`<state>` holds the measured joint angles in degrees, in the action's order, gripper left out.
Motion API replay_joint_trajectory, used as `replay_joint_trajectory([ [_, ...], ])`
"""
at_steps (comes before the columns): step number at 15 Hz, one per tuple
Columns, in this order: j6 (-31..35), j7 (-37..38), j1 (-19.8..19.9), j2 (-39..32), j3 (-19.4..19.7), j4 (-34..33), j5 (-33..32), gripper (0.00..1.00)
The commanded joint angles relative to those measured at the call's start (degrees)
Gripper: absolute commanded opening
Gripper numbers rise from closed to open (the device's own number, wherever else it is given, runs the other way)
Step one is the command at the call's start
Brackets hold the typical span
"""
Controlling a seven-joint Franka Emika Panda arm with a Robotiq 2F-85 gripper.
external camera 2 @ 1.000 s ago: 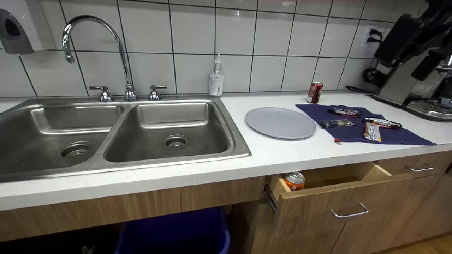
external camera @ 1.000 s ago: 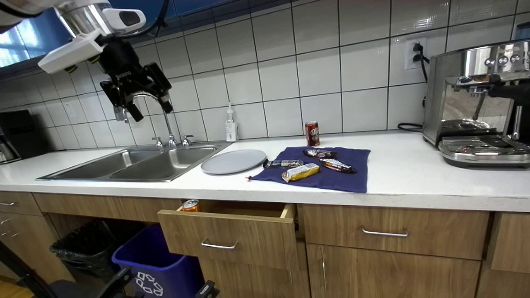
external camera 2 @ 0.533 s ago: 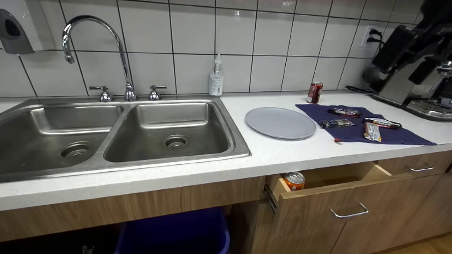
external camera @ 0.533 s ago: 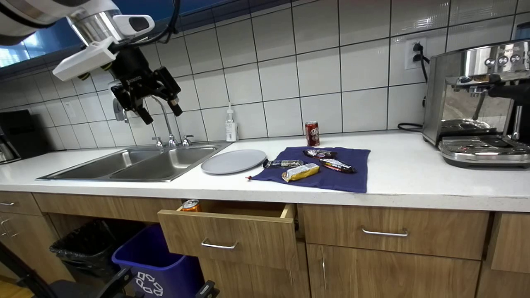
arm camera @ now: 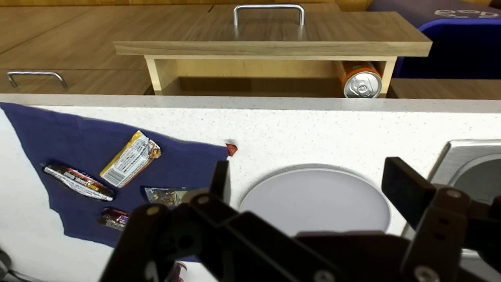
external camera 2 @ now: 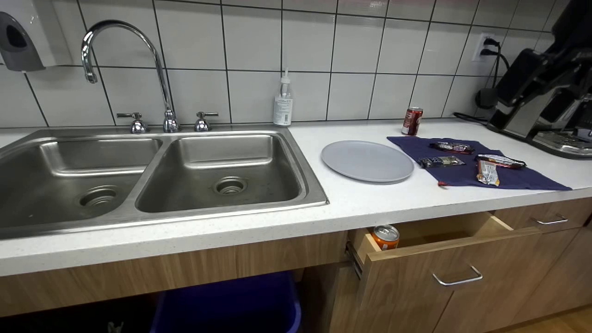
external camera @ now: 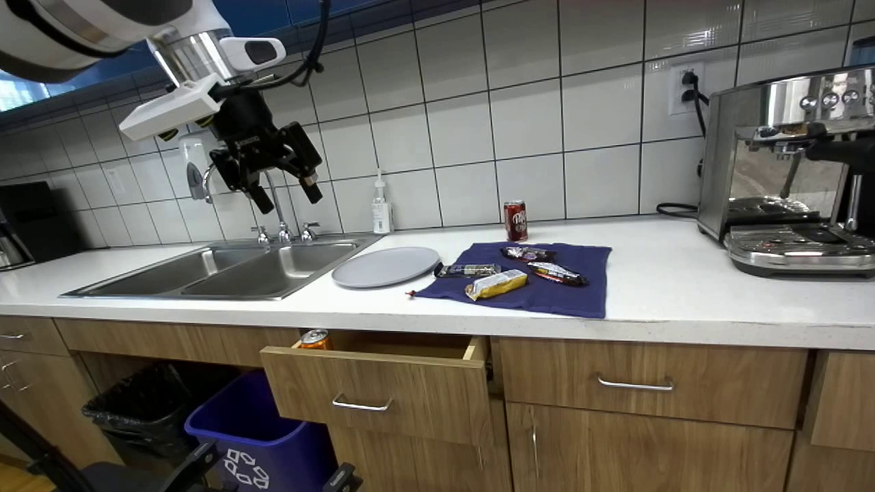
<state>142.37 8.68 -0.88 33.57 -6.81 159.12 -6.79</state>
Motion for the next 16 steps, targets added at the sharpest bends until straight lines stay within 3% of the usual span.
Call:
replay_joint_trajectory([
  [1,1.36,-3.45,0.74,-2.31,2.28,-0.07,-0.29,1.0],
  [8,2.73,-7.43,1.19,-6.35,5.08,-0.05,-0.99,1.0],
  [16,6.67,-8.4,2.9,-13.2,5.6,-1.11,-3.5,1.0],
])
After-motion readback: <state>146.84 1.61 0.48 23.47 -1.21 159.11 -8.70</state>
